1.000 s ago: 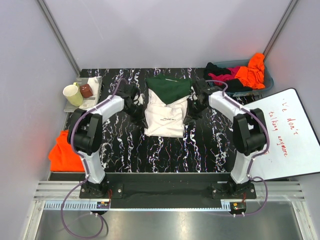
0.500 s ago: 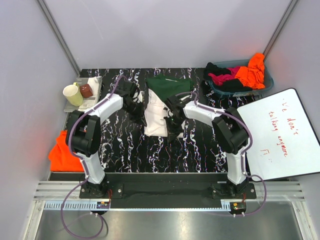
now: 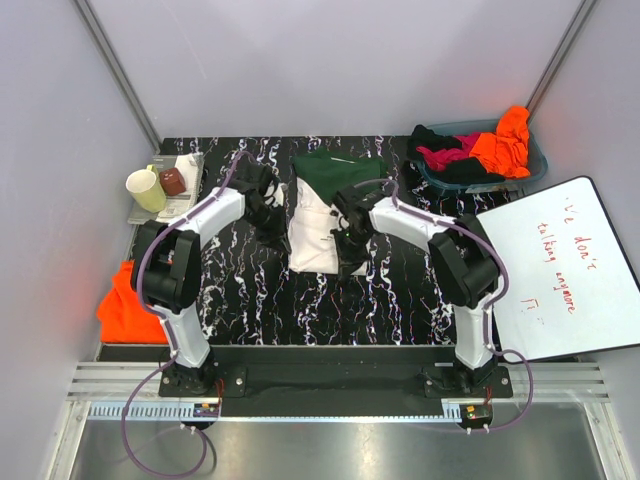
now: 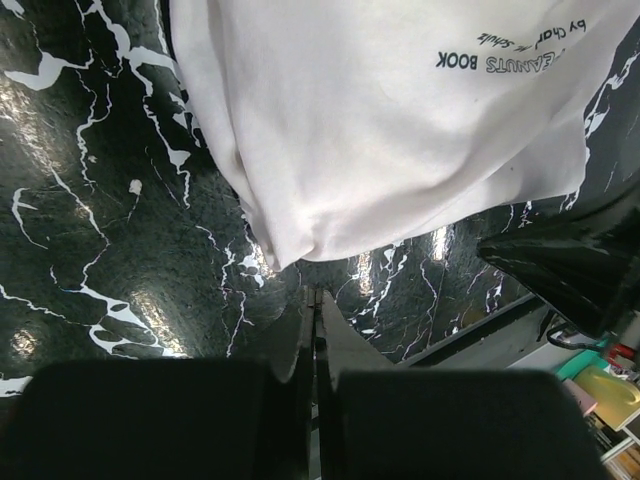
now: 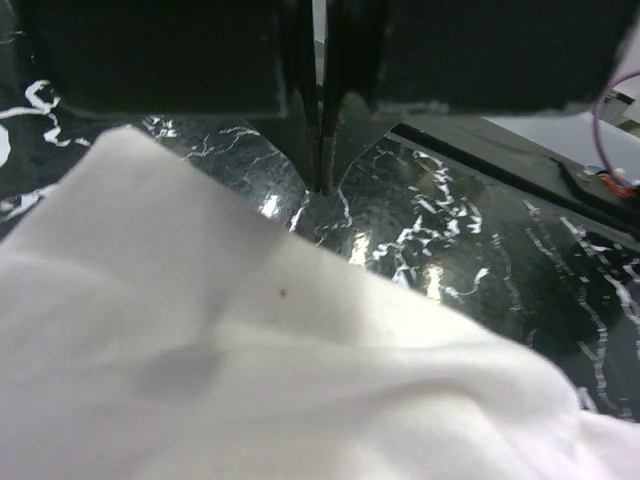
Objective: Fold and stack the t-shirts
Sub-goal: Fold the tshirt
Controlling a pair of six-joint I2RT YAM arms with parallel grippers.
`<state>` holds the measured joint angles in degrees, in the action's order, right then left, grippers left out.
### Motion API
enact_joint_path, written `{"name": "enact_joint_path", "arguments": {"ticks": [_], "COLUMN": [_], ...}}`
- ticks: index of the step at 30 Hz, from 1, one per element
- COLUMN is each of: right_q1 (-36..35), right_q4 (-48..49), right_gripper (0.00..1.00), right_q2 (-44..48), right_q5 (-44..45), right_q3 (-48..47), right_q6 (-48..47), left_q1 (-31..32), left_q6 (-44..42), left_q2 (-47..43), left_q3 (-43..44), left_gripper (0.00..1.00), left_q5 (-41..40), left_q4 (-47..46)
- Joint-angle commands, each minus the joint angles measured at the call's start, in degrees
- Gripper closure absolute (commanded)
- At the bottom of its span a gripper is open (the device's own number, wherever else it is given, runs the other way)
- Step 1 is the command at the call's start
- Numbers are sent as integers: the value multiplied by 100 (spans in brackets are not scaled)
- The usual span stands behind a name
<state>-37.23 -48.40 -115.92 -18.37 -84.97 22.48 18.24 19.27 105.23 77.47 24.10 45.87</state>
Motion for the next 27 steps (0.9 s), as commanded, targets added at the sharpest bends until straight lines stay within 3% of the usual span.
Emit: {"name": "enact_joint_path", "arguments": {"ticks": [1, 2, 3, 5, 8, 10, 12, 16, 25, 27], "right_q1": [330, 609, 760, 1154, 1341, 1350, 1350, 1350, 1350, 1350], "right_q4": [-56, -3, 163, 348, 490, 533, 734, 1025, 1403, 1605], "right_gripper": [85, 75, 68, 56, 32, 25, 24, 24, 29, 32], "right_q2": [903, 1009, 1236, 1457, 1695, 1652, 1546, 1397, 1186, 1116], "right_q5": [-149, -280, -394, -535, -536, -562, -729, -887, -826, -817], "right_q3": [31, 172, 322, 840, 1254, 1421, 1553, 1826, 2002, 2037], "right_q6": [352, 432, 502, 634, 609, 591, 635, 810, 951, 1012], "left_q1": [-84, -101, -136, -163, -198, -198, -198, -198, -198, -189], "left_q6": [-151, -151, -143, -125, -116, -107, -64, 103, 578, 613], "left_q2": [-20, -20, -29, -46, -55, -29, 15, 94, 384, 542], "left_q3": [23, -4, -65, -144, -294, -408, -557, -821, -1015, -936], "left_gripper": [73, 58, 32, 15, 2, 1, 1, 13, 25, 33], "left_q5": [-125, -133, -142, -160, -125, -81, -63, 42, 271, 341], "left_q4": [-16, -25, -34, -95, -174, -218, -332, -657, -1396, -1449]}}
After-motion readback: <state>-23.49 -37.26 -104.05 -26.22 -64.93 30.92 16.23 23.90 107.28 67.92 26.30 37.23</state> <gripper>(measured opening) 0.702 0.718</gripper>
